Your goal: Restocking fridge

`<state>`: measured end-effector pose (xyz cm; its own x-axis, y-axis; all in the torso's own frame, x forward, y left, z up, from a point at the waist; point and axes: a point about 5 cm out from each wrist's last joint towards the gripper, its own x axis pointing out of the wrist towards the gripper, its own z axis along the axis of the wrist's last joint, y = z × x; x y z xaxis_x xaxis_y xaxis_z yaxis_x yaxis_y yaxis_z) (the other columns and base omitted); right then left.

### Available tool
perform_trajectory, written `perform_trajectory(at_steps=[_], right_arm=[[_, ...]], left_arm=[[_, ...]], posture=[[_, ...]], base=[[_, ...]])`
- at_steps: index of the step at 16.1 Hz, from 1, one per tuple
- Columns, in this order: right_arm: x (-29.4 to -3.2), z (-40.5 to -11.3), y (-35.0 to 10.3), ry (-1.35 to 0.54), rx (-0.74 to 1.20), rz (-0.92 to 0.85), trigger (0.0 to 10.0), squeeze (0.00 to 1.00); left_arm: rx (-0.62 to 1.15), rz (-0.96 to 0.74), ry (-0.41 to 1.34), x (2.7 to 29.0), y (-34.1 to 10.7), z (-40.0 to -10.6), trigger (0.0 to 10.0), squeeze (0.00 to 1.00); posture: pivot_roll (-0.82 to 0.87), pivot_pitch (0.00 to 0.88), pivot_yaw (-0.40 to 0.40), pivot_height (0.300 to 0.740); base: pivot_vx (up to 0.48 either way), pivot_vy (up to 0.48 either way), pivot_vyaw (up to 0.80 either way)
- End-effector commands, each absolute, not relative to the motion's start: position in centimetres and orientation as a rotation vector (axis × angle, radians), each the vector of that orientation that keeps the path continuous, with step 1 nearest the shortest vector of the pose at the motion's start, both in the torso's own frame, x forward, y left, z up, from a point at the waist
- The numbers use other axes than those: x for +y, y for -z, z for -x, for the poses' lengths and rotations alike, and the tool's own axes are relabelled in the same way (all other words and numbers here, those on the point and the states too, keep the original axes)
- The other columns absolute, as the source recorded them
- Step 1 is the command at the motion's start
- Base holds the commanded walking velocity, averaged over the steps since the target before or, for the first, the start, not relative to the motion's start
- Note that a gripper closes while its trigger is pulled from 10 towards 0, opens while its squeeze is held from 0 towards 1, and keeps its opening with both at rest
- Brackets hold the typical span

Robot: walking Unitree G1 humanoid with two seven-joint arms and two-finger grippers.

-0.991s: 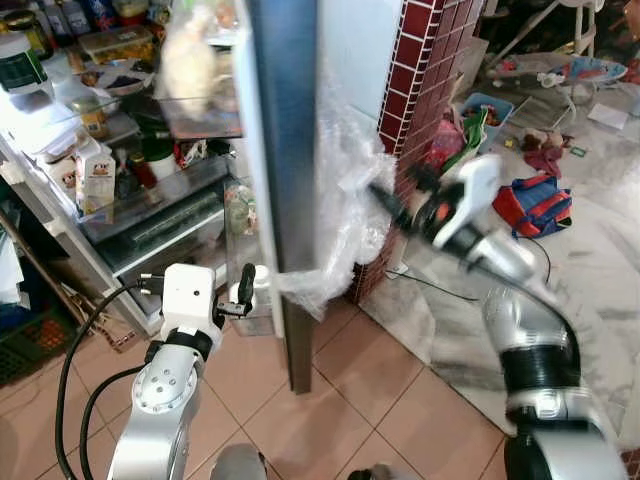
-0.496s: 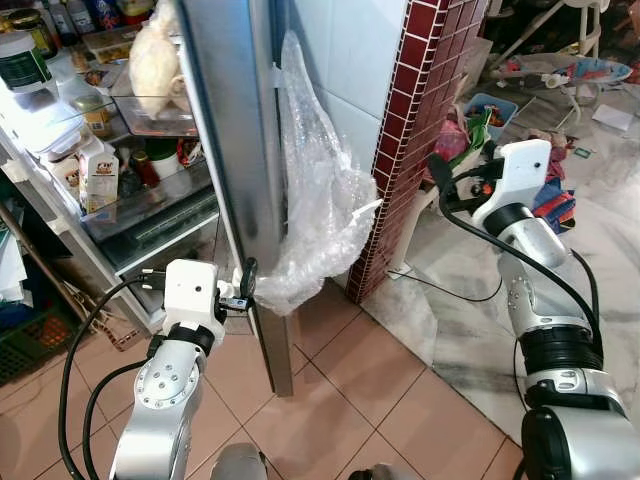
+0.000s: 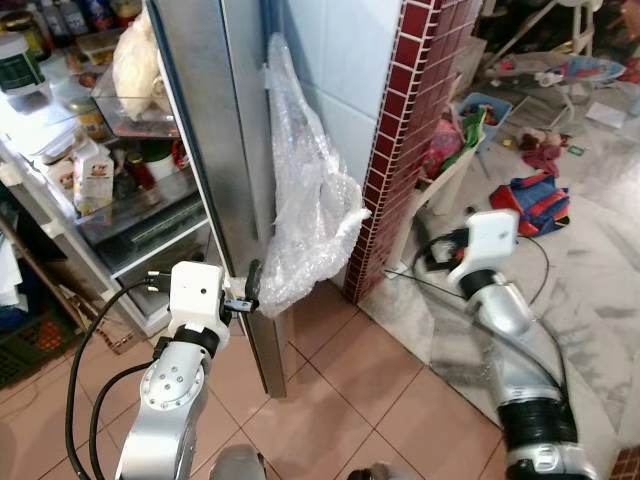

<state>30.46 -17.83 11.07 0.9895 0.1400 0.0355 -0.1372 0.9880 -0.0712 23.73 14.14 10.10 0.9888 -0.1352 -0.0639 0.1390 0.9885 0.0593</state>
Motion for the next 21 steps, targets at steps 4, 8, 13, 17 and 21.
perform_trajectory(at_steps=[4, 8, 13, 17, 21], right_arm=[[-15.7, -29.2, -11.3, -0.186, -0.045, 0.073, 10.0, 0.0], [-16.1, -29.0, -11.0, -0.184, -0.023, 0.07, 10.0, 0.0], [-16.0, -30.4, -11.5, -0.193, -0.021, 0.058, 10.0, 0.0], [-15.5, -31.2, -11.8, -0.218, -0.027, 0.072, 10.0, 0.0], [-15.1, -31.3, -11.7, -0.221, -0.027, 0.057, 10.0, 0.0]], left_arm=[[0.068, -0.052, 0.108, 14.2, -9.8, -23.5, 10.0, 0.0], [0.081, -0.052, 0.106, 14.1, -9.7, -23.4, 10.0, 0.0], [0.078, -0.052, 0.099, 14.1, -9.7, -23.4, 10.0, 0.0], [0.07, -0.054, 0.088, 14.4, -9.9, -23.5, 10.0, 0.0], [0.076, -0.069, 0.072, 14.7, -9.9, -23.8, 10.0, 0.0]], posture=[[0.1, 0.0, -0.033, 0.74], [0.1, 0.0, -0.031, 0.74], [0.11, 0.0, -0.036, 0.74], [0.12, 0.0, -0.036, 0.74], [0.11, 0.0, -0.023, 0.74]], base=[[0.0, 0.0, 0.0], [-0.217, 0.0, 0.0], [-0.289, 0.0, 0.0], [-0.153, 0.0, 0.4], [0.0, 0.0, 0.8]])
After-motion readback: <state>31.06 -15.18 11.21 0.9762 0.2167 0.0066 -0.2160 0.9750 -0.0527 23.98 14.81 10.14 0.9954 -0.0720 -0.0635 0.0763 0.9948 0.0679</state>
